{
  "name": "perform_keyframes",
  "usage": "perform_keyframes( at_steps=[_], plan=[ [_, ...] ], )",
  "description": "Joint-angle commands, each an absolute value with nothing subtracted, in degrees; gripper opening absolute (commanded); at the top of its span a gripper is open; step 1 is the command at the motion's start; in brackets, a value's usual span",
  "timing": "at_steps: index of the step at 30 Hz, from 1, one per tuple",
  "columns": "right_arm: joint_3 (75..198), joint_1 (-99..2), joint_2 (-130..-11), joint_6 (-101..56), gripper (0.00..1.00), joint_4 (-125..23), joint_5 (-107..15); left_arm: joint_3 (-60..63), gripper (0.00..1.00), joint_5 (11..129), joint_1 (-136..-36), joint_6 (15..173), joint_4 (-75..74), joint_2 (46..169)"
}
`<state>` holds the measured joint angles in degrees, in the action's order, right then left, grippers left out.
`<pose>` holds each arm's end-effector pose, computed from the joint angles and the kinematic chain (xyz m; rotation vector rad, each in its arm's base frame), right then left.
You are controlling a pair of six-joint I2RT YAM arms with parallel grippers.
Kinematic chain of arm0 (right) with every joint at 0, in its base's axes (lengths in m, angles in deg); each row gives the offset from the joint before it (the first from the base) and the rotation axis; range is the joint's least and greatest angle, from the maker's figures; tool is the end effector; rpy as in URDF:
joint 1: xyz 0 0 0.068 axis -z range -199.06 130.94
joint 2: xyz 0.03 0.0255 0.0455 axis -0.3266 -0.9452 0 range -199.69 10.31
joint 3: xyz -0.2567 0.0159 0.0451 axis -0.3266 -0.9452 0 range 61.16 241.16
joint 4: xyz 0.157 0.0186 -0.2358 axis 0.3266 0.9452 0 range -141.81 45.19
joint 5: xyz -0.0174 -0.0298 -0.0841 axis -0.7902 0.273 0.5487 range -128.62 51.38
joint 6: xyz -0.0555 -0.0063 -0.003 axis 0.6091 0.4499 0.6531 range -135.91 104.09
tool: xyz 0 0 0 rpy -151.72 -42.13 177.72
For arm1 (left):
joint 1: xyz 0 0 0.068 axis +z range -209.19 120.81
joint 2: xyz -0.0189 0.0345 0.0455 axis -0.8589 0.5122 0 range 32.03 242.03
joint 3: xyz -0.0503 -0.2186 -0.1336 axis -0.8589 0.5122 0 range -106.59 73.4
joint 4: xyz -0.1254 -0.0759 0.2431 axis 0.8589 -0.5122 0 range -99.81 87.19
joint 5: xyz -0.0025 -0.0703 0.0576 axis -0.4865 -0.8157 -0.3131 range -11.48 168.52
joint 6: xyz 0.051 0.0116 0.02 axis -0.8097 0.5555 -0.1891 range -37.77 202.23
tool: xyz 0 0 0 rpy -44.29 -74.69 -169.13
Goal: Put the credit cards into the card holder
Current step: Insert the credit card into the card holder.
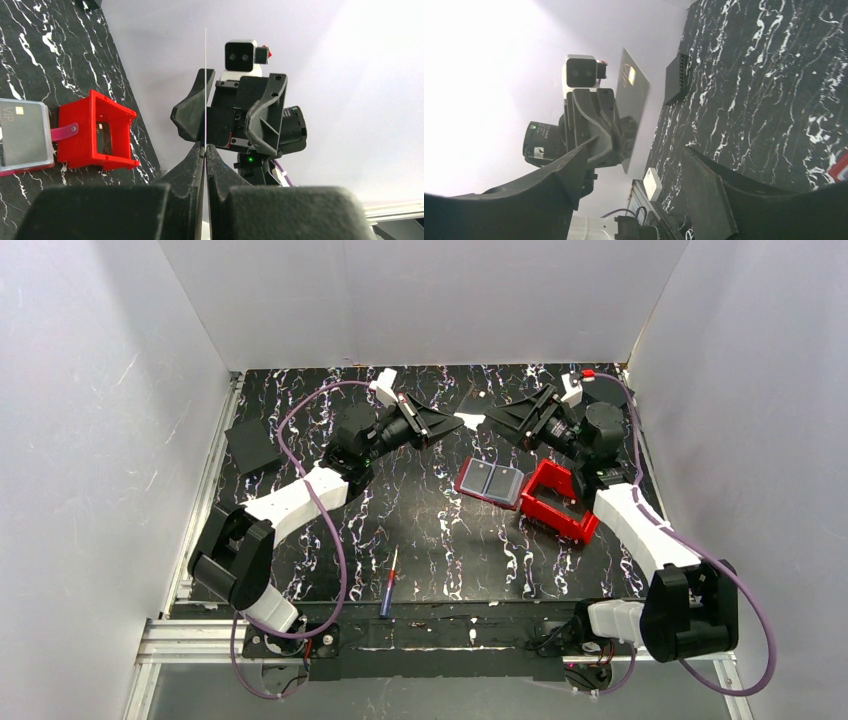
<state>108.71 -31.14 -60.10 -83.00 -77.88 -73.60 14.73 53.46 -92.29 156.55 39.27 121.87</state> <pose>0.3005 0.0870 0.3076 0.2752 1.7235 1.5178 0.3156 -0.2251 0.2983 -0.1625 1.6720 -1.7970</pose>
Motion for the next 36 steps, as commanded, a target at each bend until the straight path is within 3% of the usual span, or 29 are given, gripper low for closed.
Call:
perform_keyframes(
  at_steps=[1, 4, 6, 8, 9, 10, 11, 14, 15, 16, 20, 23, 27, 32, 34, 36],
  plan=[
    [111.9, -32.1, -62.8, -85.8, 0.74, -84.7, -74.4, 13.3, 0.0, 51.0, -92.2, 157.8, 42.6, 122.1],
    [111.3, -32.7, -64.8, -88.7, 0.66, -89.7, -74.2, 12.9, 0.0, 49.7, -92.5, 157.7, 43.0, 122.5],
    [111.3, -33.2, -66.1, -90.6, 0.53, -92.5, -74.5, 12.8, 0.0, 49.4, -92.8, 157.9, 43.0, 122.8],
    [110.9, -33.5, -66.4, -91.2, 0.3, -93.7, -74.8, 13.1, 0.0, 49.3, -92.9, 157.5, 43.0, 123.1],
    [110.6, -33.4, -66.0, -90.5, 0.1, -93.4, -74.6, 13.2, 0.0, 48.8, -92.8, 157.2, 42.9, 123.2],
    [110.3, -33.2, -65.7, -89.3, 0.01, -91.8, -74.5, 13.2, 0.0, 47.6, -92.5, 156.9, 42.5, 123.3],
    [110.2, -32.6, -65.5, -87.6, 0.01, -89.8, -75.2, 12.9, 0.01, 46.0, -92.2, 156.6, 40.6, 123.7],
    [110.5, -31.4, -65.6, -81.5, 0.01, -87.6, -79.9, 11.3, 0.38, 37.7, -89.3, 156.9, 35.0, 125.2],
    [111.5, -31.4, -66.3, -79.2, 0.01, -85.9, -82.2, 10.6, 0.56, 34.2, -88.2, 158.3, 34.9, 126.3],
    [112.7, -31.4, -67.1, -76.9, 0.01, -84.2, -85.3, 9.8, 0.65, 29.4, -87.3, 159.4, 35.0, 127.9],
    [112.8, -31.5, -68.7, -76.8, 0.01, -85.3, -92.4, 9.1, 0.69, 25.6, -86.3, 157.2, 34.9, 127.3],
    [113.3, -31.8, -69.5, -77.3, 0.01, -86.4, -95.6, 8.1, 0.65, 24.5, -86.3, 157.3, 35.0, 128.5],
    [113.4, -32.1, -69.8, -77.6, 0.01, -86.1, -95.6, 7.5, 0.42, 24.5, -86.4, 156.6, 35.0, 128.8],
    [113.4, -32.9, -70.5, -79.4, 0.01, -88.3, -94.6, 7.2, 0.35, 24.3, -88.1, 156.2, 35.0, 129.3],
    [113.7, -33.2, -71.1, -80.0, 0.01, -89.2, -94.4, 7.3, 0.25, 24.5, -88.4, 156.1, 35.0, 129.7],
    [113.8, -33.2, -71.8, -79.7, 0.03, -88.9, -94.2, 7.7, 0.06, 25.7, -88.2, 155.0, 34.9, 129.3]
  ],
)
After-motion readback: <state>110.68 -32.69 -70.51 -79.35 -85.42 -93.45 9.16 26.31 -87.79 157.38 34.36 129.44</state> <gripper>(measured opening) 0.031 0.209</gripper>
